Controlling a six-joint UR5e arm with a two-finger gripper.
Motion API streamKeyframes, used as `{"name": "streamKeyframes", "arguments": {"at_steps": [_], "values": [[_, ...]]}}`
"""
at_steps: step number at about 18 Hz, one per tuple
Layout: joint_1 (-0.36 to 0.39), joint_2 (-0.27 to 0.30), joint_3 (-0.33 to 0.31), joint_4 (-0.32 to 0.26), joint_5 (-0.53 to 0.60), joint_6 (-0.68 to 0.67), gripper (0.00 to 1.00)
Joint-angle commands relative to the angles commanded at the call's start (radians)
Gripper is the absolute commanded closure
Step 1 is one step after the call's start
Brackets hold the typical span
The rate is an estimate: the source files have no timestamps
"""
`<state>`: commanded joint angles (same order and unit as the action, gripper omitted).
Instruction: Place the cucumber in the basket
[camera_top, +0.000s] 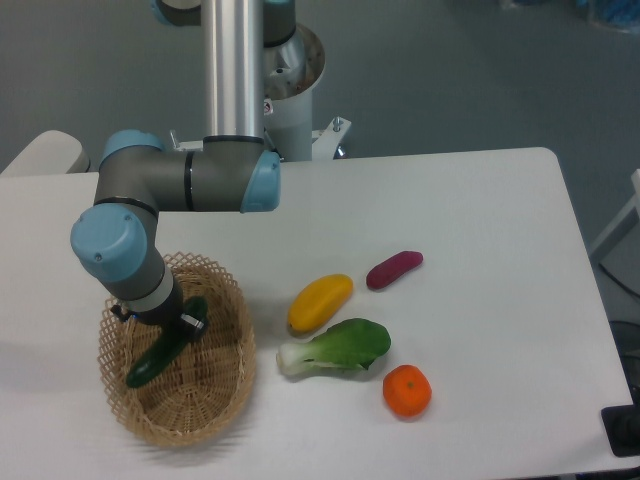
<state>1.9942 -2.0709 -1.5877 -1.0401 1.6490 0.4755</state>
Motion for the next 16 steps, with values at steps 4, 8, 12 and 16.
{"name": "streamKeyframes", "arguments": {"at_steps": [4,8,12,16], "values": [[0.015,0.006,0.044,-0.009,0.0,0.0,0.0],[0.075,0.009,0.152,-0.015,-0.005,0.002,0.0],[0.155,0.024,0.202,-0.021,-0.009,0.139,0.0],[0.251,0.052,0.201,-0.023,-0.012,0.4,0.0]]}}
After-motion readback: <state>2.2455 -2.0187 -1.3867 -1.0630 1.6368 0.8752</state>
